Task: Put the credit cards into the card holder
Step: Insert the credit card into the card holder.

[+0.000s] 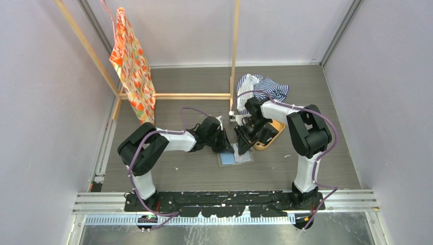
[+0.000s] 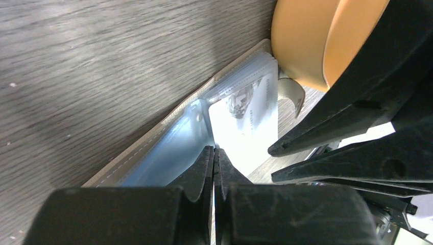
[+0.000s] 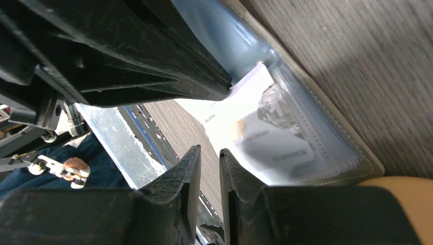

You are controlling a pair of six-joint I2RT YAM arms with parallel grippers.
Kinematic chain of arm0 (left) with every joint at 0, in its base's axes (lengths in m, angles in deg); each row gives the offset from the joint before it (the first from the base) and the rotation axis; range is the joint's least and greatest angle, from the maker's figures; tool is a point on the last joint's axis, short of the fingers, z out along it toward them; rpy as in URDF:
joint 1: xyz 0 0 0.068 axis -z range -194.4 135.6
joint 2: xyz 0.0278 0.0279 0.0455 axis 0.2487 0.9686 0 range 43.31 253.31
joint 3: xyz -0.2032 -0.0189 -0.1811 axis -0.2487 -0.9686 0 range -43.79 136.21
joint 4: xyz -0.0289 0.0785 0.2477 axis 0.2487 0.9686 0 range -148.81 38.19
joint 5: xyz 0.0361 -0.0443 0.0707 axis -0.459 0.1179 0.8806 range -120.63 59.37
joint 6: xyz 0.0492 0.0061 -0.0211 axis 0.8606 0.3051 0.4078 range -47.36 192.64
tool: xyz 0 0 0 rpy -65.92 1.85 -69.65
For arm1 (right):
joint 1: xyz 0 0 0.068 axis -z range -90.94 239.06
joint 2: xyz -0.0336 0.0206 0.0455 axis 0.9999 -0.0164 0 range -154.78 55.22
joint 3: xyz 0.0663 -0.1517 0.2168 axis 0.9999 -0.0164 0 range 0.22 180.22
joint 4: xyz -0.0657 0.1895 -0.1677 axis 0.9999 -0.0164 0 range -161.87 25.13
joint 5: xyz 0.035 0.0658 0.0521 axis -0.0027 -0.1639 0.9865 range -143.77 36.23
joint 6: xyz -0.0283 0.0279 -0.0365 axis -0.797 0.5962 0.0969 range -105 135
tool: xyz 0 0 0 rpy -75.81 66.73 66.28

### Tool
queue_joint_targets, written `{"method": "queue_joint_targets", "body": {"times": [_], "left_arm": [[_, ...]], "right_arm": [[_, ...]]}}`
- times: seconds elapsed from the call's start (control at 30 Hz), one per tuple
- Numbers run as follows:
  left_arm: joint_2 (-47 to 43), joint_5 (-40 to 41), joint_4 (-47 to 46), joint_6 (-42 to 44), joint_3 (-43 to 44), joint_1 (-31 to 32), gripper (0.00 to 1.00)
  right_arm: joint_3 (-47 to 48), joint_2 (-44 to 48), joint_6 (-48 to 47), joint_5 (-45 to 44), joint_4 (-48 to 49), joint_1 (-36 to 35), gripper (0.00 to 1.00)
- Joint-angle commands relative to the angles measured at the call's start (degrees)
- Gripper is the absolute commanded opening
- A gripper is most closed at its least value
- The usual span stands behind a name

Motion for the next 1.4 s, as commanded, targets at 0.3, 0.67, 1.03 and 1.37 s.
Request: {"method": "queue_joint_targets", "body": {"times": [0.3,0.67,1.03,1.37], "left_arm": [[1.3,-1.5,-7.6,-3.3,0.0,0.8,0.00],[0.7,-1.2,-10.4,-4.3,-2.4,1.1,0.00],[-3.0,1.5,-4.4,-1.4,-3.6,1.1,0.02],[0.1,0.4,-0.3,0.3,0.0,1.6,0.01]], "right_arm": [[-0.4,6.8,-4.9,-17.9,-0.5,0.3,0.21],[-1.9,6.4,-8.3,-24.3,-1.5,-3.2,0.05],[-2.3,7.3,-9.9,-24.0,-3.2,-3.2,0.07],[-2.3,3.9,-8.5,-25.0,-2.7,-3.5,0.07]]}}
